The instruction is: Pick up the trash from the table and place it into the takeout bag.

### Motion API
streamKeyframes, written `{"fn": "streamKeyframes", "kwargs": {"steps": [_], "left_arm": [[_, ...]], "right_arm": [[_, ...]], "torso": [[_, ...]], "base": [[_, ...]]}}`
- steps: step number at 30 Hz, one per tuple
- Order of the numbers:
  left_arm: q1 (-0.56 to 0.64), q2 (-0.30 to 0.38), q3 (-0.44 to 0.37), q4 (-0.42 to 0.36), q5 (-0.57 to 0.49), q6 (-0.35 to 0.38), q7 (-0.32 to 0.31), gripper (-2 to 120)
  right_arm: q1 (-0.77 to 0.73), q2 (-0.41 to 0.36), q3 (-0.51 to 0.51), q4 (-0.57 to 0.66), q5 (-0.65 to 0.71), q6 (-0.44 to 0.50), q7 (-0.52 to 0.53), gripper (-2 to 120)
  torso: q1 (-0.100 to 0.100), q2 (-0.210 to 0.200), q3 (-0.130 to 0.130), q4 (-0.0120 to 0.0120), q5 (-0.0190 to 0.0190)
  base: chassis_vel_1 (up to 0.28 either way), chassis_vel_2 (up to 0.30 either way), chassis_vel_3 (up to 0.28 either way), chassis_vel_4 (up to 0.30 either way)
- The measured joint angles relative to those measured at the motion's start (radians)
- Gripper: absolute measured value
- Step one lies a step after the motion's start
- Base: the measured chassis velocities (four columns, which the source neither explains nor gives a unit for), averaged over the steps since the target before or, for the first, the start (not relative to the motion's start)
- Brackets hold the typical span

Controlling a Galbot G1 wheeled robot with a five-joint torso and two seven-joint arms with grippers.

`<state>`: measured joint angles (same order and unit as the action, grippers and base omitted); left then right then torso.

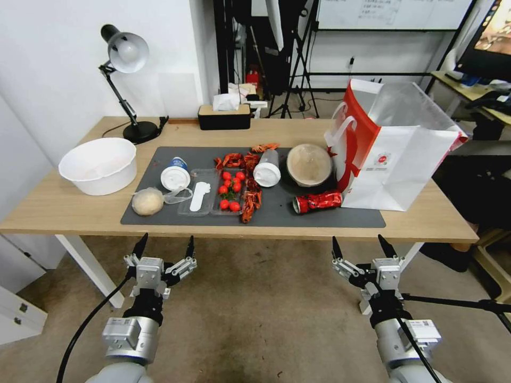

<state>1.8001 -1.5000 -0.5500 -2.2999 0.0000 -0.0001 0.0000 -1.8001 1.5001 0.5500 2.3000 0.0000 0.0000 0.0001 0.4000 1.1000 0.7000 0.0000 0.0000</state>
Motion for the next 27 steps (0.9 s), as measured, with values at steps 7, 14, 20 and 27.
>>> {"fn": "streamKeyframes", "kwargs": {"steps": [7, 14, 20, 27], "left_arm": [[0.000, 0.000, 0.000, 0.000, 0.000, 0.000, 0.000, 100], [-0.002, 0.000, -0.001, 0.000, -0.001, 0.005, 0.001, 100], [-0.015, 0.000, -0.012, -0.002, -0.012, 0.046, 0.006, 100], [-0.082, 0.001, -0.066, -0.029, -0.068, 0.260, 0.038, 100]], "right_arm": [[0.000, 0.000, 0.000, 0.000, 0.000, 0.000, 0.000, 100], [0.011, 0.001, 0.000, 0.002, 0.005, -0.022, 0.005, 100], [0.087, 0.011, -0.003, 0.018, 0.042, -0.172, 0.042, 100], [0.203, 0.019, -0.026, 0.038, 0.105, -0.375, 0.110, 100]], "torso": [[0.000, 0.000, 0.000, 0.0000, 0.0000], [0.000, 0.000, 0.000, -0.0002, 0.0000], [0.000, 0.000, 0.000, 0.0002, 0.0000], [0.000, 0.000, 0.000, 0.0003, 0.0000]], "base": [[0.000, 0.000, 0.000, 0.000], [0.000, 0.000, 0.000, 0.000], [0.000, 0.000, 0.000, 0.000], [0.000, 0.000, 0.000, 0.000]]}}
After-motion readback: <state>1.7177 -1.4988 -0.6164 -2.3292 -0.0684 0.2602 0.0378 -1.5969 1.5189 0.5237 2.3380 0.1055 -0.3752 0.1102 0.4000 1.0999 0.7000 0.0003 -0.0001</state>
